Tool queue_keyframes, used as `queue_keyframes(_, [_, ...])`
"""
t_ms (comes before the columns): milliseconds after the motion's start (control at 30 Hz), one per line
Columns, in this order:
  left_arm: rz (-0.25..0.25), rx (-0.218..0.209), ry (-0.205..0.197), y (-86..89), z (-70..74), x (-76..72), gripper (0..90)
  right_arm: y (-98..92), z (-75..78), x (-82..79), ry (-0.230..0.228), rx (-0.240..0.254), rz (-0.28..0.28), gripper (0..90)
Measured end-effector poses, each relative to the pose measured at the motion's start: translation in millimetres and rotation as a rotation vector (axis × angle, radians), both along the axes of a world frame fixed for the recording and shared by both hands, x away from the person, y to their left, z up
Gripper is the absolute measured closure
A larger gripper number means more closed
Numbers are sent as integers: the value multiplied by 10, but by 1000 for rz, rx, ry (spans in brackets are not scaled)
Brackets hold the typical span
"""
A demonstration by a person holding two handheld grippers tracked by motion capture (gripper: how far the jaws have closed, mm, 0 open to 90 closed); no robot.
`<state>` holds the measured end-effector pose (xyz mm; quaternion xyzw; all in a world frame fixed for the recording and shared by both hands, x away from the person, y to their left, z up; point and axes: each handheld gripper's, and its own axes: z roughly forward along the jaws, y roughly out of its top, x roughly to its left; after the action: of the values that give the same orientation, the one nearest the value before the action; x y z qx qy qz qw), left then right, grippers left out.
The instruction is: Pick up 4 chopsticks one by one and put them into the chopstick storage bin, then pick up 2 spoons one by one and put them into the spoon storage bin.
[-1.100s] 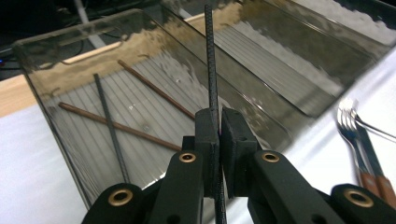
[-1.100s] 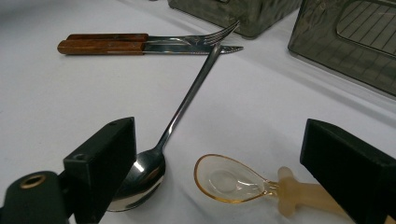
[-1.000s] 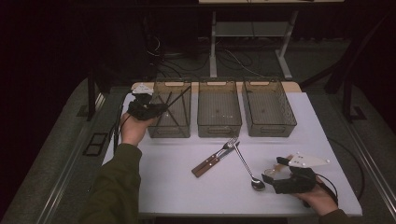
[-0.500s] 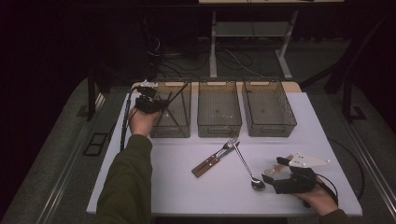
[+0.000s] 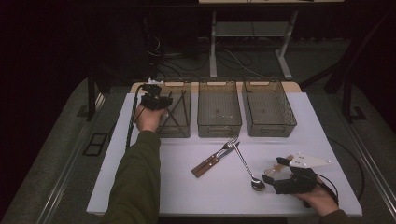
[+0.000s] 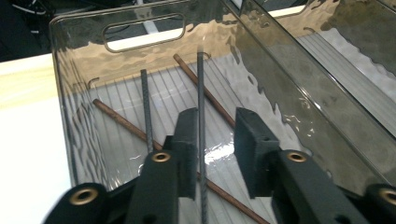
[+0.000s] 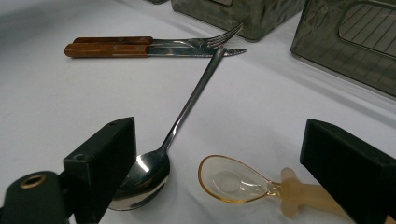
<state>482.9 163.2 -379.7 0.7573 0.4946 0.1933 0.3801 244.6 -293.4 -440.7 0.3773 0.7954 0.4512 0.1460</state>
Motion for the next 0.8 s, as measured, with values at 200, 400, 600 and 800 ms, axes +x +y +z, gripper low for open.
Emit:
queue_keyframes(200, [-81,-3,3,-62,40,-67,517,5,-2,6,-1,-2,1,104])
queue_keyframes(400, [-133,-15,-17,-28,75,-221,461,6,-4,8,0,-9,-3,104])
queue_keyframes(600, [-173,-42,-32,57,84,-412,423,13,-8,10,2,-11,-5,104])
queue_keyframes(800, [-228,-35,-33,67,77,-630,348,10,-5,9,1,-10,-7,104])
